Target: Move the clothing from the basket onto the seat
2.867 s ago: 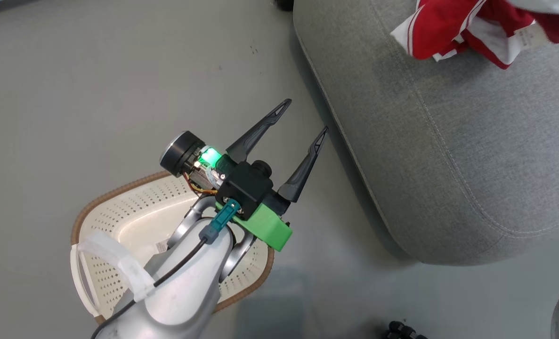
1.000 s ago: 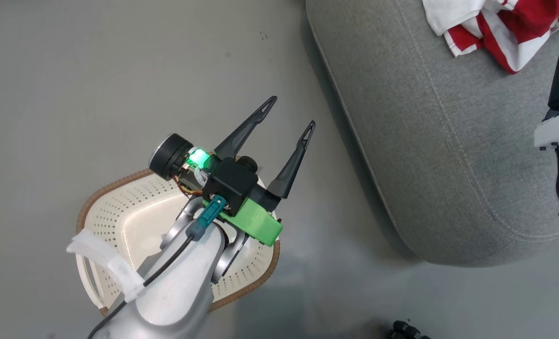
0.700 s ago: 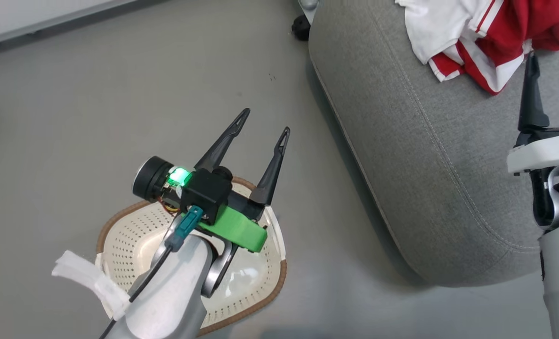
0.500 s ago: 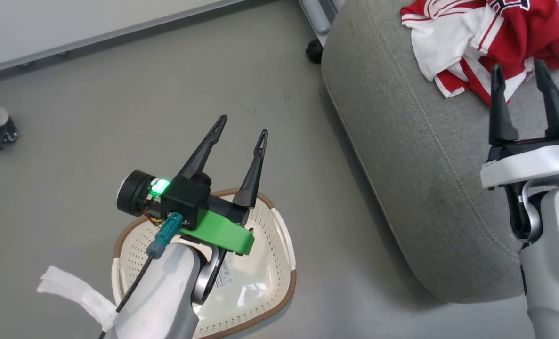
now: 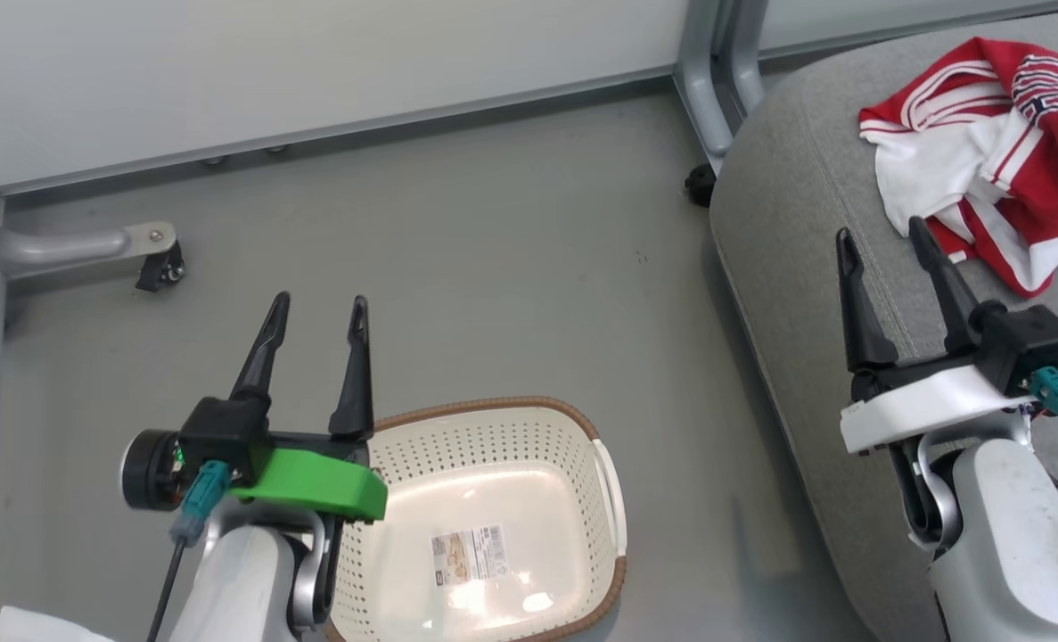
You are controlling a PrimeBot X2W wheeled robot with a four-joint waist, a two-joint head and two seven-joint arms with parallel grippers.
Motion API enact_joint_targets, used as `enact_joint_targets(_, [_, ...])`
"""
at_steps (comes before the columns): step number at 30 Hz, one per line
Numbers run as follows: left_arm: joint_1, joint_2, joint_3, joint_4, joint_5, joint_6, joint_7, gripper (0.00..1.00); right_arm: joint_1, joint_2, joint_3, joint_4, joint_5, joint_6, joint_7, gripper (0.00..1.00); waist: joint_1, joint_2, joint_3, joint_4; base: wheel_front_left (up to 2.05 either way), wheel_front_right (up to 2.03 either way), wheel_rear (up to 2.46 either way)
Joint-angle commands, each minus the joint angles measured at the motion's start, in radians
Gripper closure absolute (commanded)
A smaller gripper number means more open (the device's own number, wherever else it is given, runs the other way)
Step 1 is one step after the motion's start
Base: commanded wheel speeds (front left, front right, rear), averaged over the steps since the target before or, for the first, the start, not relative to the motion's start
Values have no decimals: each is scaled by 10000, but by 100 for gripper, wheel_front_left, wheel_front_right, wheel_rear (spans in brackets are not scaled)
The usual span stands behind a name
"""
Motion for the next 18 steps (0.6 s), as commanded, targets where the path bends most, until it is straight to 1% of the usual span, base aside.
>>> enact_joint_targets(1, [329,28,217,15,2,32,-3,0,330,47,25,-25,16,-11,-23,0,1,100,-715,664,0,0,0])
enact_joint_targets(4, [722,76,686,48,65,29,-4,0,700,194,-22,-2,311,-11,-22,0,1,100,-969,812,0,0,0])
enact_joint_targets(9, [1294,49,1231,65,197,-89,-4,0,1398,330,-3,-291,280,-11,-21,0,1,100,-1322,986,0,0,0])
enact_joint_targets(18, [1950,-130,1542,48,350,-304,-4,0,2747,455,-13,-1060,61,-11,-23,0,1,100,-1728,1050,0,0,0])
